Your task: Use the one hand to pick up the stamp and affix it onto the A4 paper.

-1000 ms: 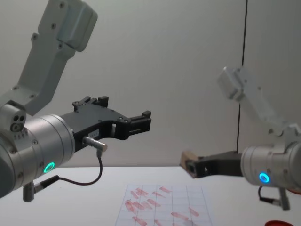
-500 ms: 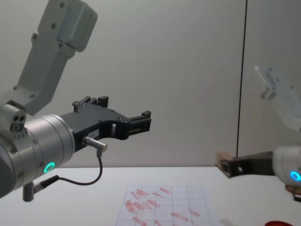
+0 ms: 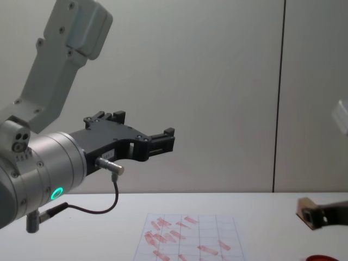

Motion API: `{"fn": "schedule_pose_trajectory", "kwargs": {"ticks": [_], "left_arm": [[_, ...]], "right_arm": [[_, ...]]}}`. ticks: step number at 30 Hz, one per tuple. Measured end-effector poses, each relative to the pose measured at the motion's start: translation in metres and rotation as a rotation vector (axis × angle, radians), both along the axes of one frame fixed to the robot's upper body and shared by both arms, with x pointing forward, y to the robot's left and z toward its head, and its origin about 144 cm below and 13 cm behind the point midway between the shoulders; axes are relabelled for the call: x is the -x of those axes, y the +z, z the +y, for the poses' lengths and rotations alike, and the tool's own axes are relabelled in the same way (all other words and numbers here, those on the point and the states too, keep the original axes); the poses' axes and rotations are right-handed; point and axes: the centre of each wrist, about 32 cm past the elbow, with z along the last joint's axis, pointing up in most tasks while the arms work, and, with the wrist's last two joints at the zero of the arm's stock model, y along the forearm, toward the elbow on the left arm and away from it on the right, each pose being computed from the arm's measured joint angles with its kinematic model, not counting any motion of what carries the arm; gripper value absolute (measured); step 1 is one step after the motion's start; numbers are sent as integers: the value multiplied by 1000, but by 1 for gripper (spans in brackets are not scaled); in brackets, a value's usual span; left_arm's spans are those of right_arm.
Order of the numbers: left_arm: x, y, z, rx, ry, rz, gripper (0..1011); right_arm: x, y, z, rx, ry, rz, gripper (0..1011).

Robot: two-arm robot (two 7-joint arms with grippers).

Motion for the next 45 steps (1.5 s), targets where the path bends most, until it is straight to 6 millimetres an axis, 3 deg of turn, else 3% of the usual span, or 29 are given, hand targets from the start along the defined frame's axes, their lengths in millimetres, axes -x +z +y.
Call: {"fn": "schedule_pose_trajectory", "kwargs": {"ticks": [12,31,35,45], "left_arm": [[0,0,0,0,0,0,993],[0,0,0,0,0,0,993],[0,0,0,0,0,0,993],[0,0,0,0,0,0,993]], "right_arm": [[3,-16,-13,0,-44,61,219],[-9,-35,-13,-12,-52,119,221],[-12,-37,-12,-12,-50,124,298],[-14,-37,-10,-9,-46,120,635]]}}
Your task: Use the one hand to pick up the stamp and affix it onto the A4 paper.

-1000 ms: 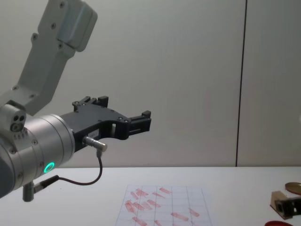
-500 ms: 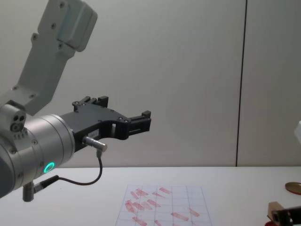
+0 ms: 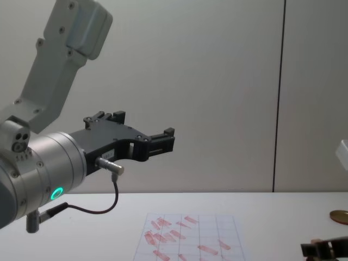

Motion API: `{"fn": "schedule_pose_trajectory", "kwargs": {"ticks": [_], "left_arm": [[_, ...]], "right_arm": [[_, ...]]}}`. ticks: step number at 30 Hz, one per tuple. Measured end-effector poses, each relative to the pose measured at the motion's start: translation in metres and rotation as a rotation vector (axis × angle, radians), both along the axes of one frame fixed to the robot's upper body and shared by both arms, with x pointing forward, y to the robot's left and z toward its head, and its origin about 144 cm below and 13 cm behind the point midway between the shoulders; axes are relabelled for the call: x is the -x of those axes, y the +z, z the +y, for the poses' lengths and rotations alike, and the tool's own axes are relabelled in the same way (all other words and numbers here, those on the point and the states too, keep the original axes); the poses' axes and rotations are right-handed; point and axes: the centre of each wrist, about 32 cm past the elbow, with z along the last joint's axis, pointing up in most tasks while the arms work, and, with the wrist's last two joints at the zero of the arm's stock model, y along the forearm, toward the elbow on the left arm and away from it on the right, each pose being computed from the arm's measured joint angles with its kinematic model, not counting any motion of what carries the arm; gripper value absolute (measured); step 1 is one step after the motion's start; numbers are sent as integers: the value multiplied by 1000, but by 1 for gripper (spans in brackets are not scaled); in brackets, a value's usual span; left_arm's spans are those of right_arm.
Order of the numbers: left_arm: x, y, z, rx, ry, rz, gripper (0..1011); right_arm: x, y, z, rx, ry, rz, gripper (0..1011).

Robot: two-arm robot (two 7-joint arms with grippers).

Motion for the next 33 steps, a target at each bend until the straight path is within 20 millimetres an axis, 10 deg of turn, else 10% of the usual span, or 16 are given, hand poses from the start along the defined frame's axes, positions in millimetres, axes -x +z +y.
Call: {"fn": "schedule_pose_trajectory", "kwargs": {"ticks": [13,33], "left_arm": [[0,0,0,0,0,0,993],[0,0,0,0,0,0,993]], "right_arm": [[7,20,3,4,14,-77,991],[27,47,4,5,51,-205,1001]]}}
